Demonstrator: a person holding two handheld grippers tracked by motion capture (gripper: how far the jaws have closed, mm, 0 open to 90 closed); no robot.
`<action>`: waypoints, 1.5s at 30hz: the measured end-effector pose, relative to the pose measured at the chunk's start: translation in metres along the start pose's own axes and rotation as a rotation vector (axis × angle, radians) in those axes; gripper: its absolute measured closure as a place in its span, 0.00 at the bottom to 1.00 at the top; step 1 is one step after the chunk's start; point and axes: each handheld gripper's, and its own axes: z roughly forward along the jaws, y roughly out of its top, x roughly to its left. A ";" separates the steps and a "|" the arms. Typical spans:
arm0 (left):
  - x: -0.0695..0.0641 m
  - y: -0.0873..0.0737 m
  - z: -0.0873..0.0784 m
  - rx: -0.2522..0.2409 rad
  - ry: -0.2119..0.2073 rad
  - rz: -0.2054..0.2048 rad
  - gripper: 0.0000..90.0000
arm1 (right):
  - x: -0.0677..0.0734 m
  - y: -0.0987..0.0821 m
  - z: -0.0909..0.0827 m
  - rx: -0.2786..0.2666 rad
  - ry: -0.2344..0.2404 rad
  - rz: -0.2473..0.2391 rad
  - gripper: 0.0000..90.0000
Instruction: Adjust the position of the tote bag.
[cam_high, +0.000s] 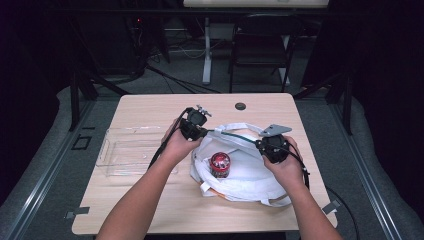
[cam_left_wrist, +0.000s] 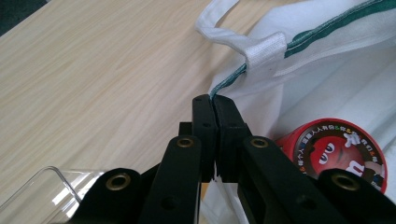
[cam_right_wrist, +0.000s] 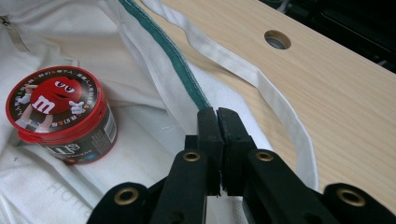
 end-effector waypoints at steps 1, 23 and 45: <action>0.000 0.000 0.001 -0.001 -0.001 -0.001 0.98 | 0.000 0.000 0.001 -0.004 -0.001 0.002 0.99; 0.002 0.001 0.013 0.017 0.001 -0.016 0.98 | -0.005 -0.001 0.012 0.015 -0.005 0.028 0.99; 0.003 -0.002 0.028 0.037 -0.003 -0.024 0.98 | -0.012 -0.008 0.024 0.038 0.002 0.062 0.99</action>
